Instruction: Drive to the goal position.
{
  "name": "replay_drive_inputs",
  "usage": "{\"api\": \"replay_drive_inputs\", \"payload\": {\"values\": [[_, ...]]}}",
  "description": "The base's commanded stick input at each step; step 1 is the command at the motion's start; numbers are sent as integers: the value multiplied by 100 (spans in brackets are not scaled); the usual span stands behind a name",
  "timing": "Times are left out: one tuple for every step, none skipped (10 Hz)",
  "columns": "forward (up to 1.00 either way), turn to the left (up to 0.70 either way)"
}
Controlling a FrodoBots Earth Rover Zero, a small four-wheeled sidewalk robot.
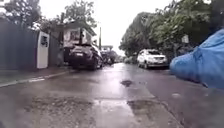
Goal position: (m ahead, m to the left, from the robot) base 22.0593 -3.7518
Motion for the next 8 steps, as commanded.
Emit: {"api": "replay_drive_inputs", "payload": {"values": [[100, 0], [100, 0], [100, 0], [100, 0], [100, 0], [100, 0], [100, 0], [100, 0]]}}
